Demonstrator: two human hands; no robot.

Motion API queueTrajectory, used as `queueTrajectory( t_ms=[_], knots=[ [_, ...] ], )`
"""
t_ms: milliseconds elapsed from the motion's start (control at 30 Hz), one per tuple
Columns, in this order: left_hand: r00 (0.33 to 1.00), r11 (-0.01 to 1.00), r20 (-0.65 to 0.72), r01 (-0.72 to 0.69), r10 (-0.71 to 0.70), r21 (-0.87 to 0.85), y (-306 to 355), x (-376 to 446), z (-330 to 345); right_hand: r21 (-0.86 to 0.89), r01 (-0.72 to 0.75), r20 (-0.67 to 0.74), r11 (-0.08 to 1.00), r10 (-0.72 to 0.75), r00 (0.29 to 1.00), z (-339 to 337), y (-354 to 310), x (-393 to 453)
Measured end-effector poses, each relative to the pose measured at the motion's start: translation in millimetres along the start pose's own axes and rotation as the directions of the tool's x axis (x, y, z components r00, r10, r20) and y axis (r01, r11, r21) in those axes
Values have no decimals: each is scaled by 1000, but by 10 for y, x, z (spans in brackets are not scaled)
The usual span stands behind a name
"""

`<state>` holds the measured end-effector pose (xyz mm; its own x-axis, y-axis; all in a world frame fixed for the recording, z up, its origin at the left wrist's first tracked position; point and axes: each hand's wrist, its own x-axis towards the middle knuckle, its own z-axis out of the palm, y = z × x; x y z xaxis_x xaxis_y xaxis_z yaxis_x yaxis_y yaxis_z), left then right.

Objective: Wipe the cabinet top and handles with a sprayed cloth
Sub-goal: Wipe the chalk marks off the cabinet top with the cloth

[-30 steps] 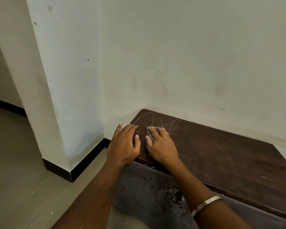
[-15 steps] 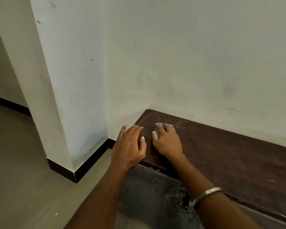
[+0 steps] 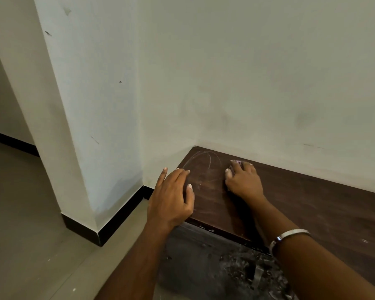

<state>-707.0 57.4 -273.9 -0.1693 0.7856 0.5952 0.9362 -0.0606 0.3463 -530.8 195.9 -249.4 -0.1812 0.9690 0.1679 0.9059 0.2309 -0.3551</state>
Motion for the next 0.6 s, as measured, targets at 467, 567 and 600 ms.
queueTrajectory(
  t_ms=[467,567,600],
  knots=[
    [1000,999,-19,20,-21,-49,15,-18,-30,39,59,62,998,-61,996,-22,51,302],
    [1000,1000,10,7,-7,-31,5,-13,-11,11,-28,50,1000,27,998,-56,179,429],
    [1000,1000,9,5,-5,-29,2,-14,-5,-3,-39,44,999,39,998,-37,144,451]
  ],
)
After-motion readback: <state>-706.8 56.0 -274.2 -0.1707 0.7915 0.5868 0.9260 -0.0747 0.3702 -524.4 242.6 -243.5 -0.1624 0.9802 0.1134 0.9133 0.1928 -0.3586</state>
